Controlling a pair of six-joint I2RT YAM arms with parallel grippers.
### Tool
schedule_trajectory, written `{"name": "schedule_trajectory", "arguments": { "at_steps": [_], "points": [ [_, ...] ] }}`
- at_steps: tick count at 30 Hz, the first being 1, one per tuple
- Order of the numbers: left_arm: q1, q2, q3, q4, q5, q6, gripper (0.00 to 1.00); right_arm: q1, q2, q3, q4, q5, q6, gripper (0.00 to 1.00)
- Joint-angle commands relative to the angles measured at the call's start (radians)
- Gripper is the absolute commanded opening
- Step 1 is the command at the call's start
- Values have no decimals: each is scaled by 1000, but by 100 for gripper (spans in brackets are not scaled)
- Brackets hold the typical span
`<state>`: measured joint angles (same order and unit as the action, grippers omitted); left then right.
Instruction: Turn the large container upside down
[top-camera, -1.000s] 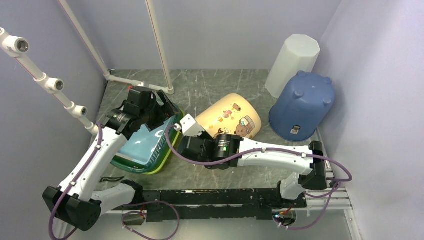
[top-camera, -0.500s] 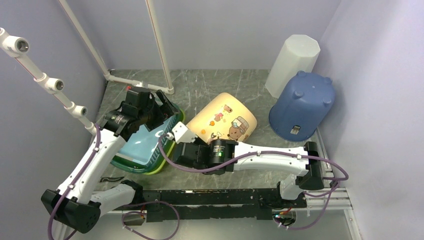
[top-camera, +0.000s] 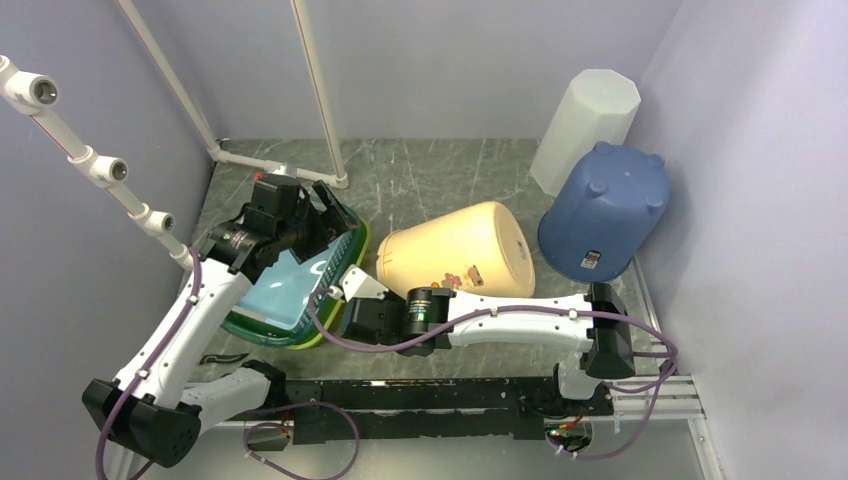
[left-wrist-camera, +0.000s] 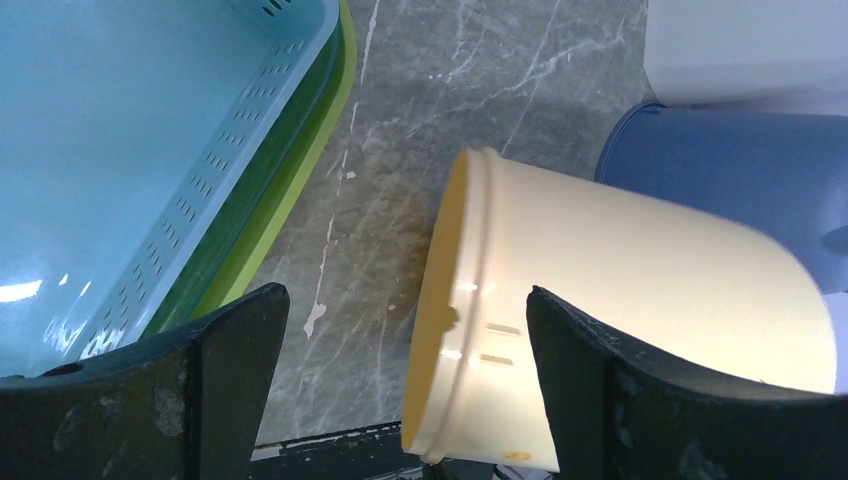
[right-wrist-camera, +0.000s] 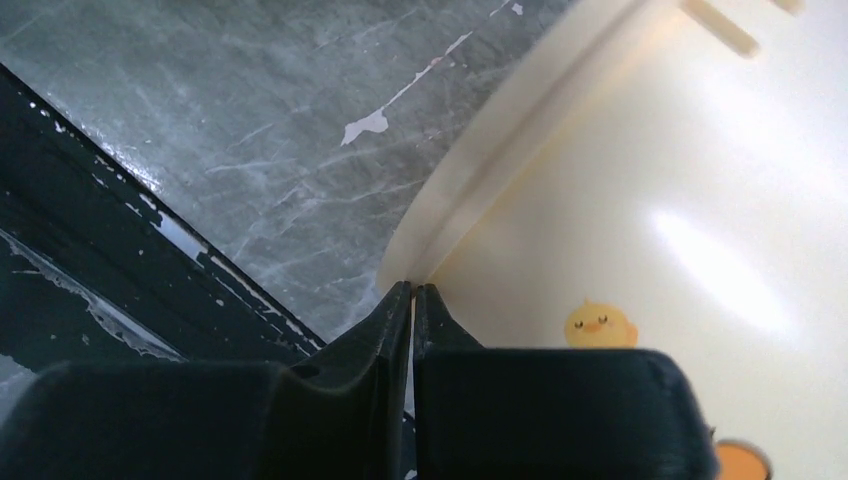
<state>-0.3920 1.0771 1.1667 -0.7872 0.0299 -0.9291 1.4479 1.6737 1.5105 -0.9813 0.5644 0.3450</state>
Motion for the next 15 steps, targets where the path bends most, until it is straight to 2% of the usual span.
{"name": "schedule_trajectory", "arguments": {
  "at_steps": [1, 7, 15],
  "points": [
    [4, -17, -8, 36, 25, -3, 94, -4, 1, -20, 14, -24, -27, 9],
    [4, 1, -29, 90, 87, 7, 93, -5, 14, -49, 26, -12, -51, 8],
    [4, 47, -39, 156, 191, 33, 93, -5, -49, -52, 31, -1, -4, 8]
  ]
}}
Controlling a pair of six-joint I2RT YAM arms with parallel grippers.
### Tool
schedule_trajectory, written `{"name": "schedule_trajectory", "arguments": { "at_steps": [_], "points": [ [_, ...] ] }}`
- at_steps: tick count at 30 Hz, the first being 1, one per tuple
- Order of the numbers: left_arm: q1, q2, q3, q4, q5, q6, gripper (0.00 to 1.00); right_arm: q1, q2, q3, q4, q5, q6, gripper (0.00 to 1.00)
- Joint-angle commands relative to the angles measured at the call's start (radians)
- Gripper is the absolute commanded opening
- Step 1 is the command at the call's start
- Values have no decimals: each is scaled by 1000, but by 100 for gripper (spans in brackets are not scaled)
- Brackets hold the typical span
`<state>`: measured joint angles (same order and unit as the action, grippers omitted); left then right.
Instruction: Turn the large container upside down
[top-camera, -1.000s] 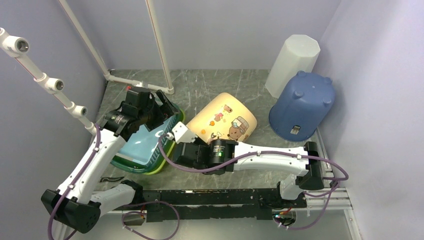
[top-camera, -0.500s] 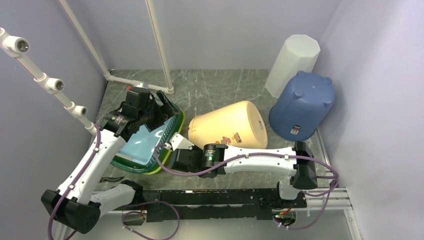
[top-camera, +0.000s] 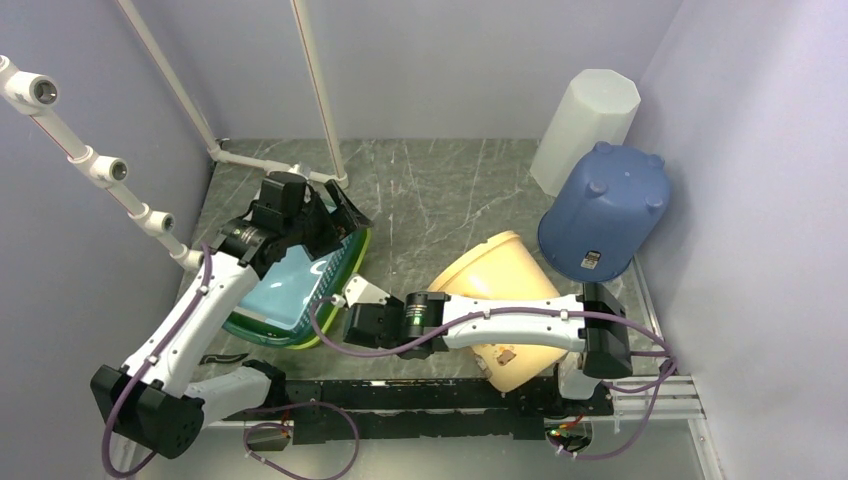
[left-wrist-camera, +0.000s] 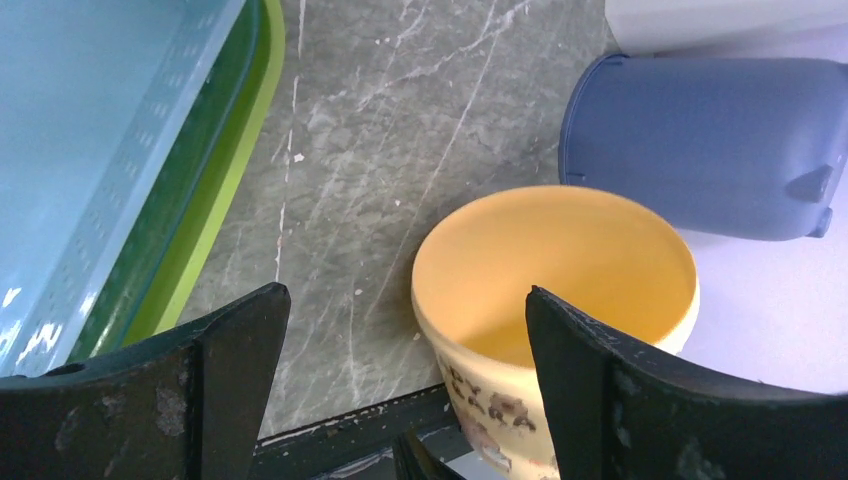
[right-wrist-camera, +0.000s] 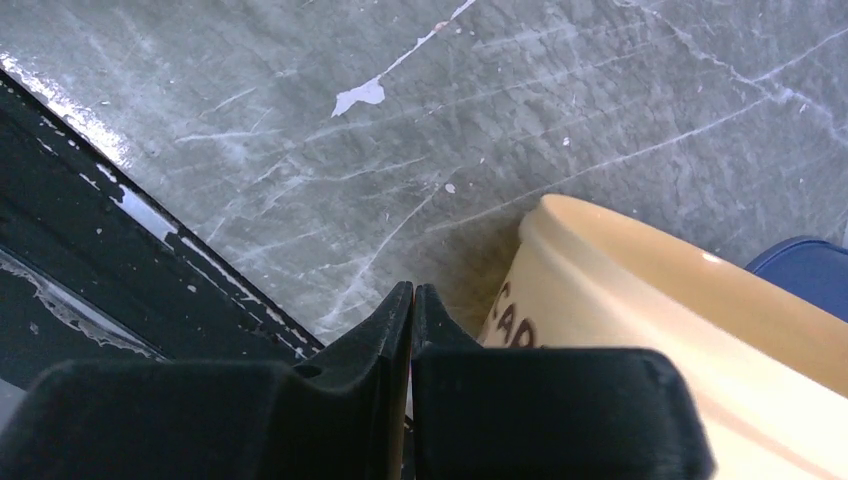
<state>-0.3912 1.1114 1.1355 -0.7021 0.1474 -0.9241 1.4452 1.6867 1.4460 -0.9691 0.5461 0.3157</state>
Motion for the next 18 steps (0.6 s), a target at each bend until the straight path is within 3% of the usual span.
{"name": "schedule_trajectory", "arguments": {
  "at_steps": [1, 6, 10, 12, 14, 18],
  "points": [
    [3, 16, -11, 80, 86, 35, 93, -3, -75, 20, 15, 20, 37, 8],
    [3, 33, -19, 107, 117, 58, 93, -3, -174, 52, -6, 125, 120, 15],
    [3, 40, -17, 97, 106, 64, 94, -52, -267, 72, -114, 304, 292, 39],
    [3, 40, -21, 103, 108, 62, 94, -153, -315, 80, -187, 331, 384, 44],
    [3, 40, -27, 114, 115, 56, 94, -322, -354, 72, -234, 321, 434, 57],
    [3, 36, -36, 129, 129, 46, 94, -564, -411, 60, -228, 281, 415, 67]
  ]
}}
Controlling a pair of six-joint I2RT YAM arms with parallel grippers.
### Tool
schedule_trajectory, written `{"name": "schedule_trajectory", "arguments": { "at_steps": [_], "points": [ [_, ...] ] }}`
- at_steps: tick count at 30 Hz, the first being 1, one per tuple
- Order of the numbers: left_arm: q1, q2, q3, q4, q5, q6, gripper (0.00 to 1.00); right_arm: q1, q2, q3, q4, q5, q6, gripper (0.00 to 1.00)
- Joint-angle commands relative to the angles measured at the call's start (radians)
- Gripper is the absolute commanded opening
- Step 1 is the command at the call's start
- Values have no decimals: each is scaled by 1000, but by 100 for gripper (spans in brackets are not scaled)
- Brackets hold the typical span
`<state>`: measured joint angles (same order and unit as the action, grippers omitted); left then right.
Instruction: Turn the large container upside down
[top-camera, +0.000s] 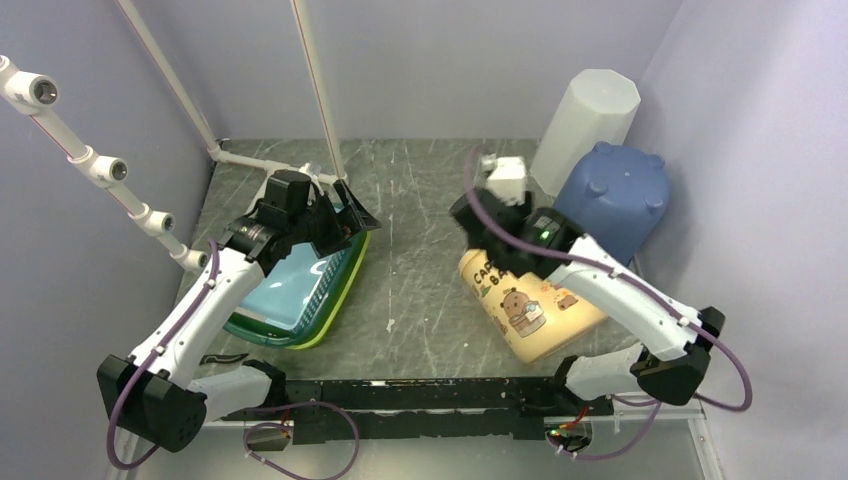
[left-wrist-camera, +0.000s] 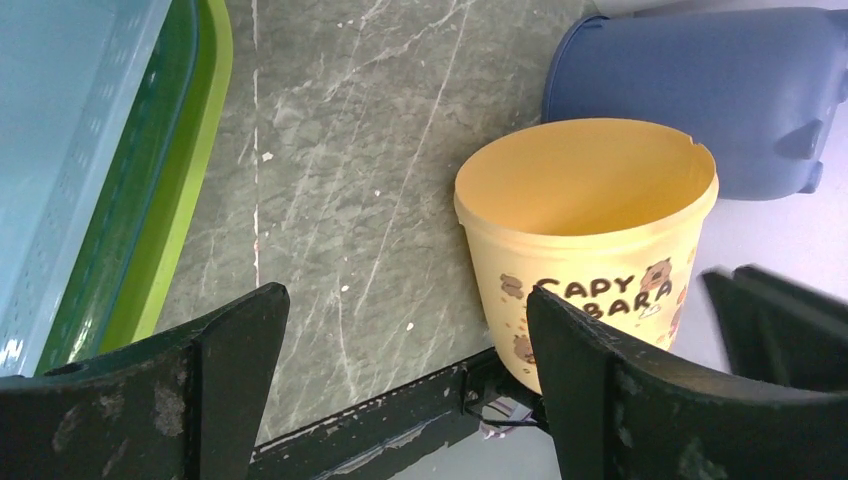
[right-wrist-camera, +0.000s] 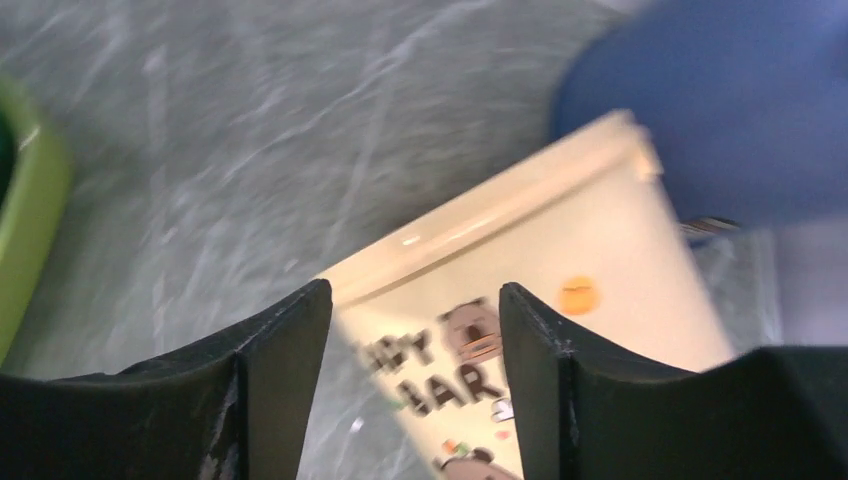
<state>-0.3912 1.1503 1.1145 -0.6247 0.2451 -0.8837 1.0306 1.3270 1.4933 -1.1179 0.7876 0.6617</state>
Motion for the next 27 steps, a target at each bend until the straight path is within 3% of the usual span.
{"name": "schedule_trajectory", "arguments": {
  "at_steps": [1, 4, 9, 22, 27],
  "points": [
    [3, -5, -14, 50, 33, 7, 94, -187, -62, 10, -78, 62, 77, 68],
    [3, -13, -8, 44, 33, 20, 94, -303, -69, 12, -66, 15, 66, 73],
    [3, -21, -7, 48, 43, 33, 94, -374, -80, -52, -2, -74, 45, 76],
    [3, 16, 1, 88, 129, 58, 94, -403, -81, -90, 86, -196, 12, 77],
    [3, 12, -3, 91, 130, 63, 94, -404, -109, -75, 105, -172, 45, 77]
  ]
}}
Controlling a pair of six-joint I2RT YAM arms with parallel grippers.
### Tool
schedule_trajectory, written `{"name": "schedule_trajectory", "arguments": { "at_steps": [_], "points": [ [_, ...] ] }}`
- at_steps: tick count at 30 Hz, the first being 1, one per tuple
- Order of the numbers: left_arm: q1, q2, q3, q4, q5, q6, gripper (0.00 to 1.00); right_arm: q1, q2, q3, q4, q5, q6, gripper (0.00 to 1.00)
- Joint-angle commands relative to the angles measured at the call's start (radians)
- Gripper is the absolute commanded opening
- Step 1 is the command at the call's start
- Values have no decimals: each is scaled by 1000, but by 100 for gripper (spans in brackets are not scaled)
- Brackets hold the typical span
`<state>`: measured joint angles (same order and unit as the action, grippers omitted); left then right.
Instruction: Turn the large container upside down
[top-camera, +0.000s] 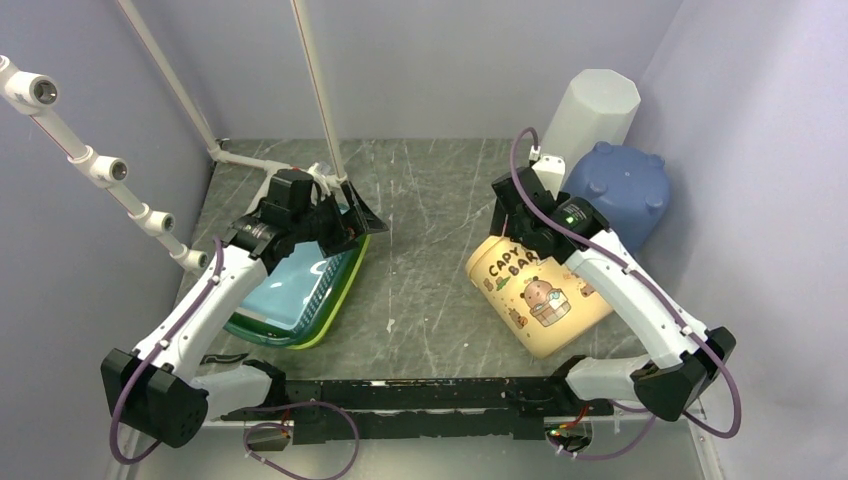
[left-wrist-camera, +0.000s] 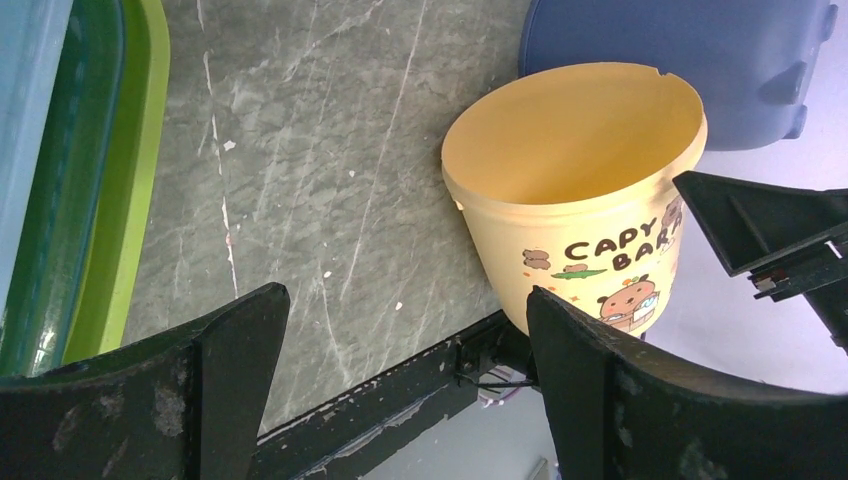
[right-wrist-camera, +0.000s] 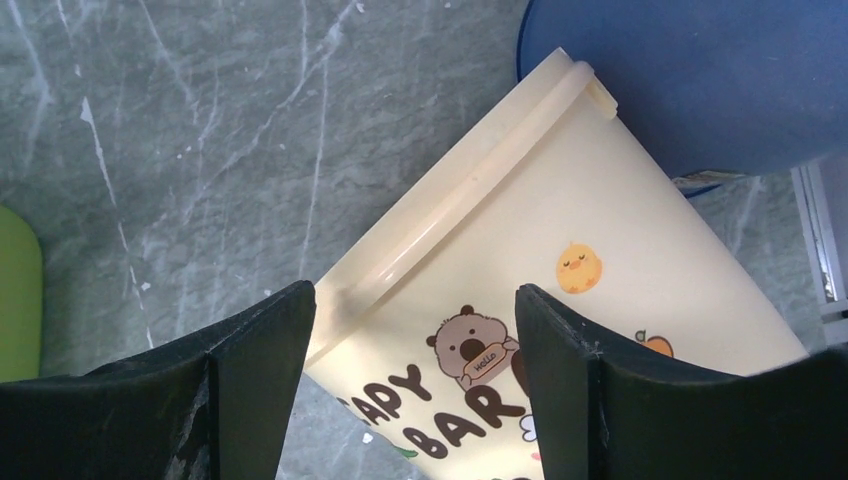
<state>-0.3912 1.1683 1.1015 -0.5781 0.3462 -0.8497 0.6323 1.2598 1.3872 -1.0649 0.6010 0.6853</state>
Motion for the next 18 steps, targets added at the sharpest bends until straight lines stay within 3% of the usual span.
{"name": "schedule_trajectory", "arguments": {
  "at_steps": [1, 7, 18],
  "points": [
    [3, -6, 10, 45, 29, 28, 94, -7, -39, 34, 50, 33, 34, 77],
    [3, -1, 18, 42, 33, 32, 94, -29, 39, 67, 18, 96, 122, 74],
    [3, -8, 20, 29, 25, 36, 94, -42, 120, 66, 97, -30, 114, 62]
  ]
}}
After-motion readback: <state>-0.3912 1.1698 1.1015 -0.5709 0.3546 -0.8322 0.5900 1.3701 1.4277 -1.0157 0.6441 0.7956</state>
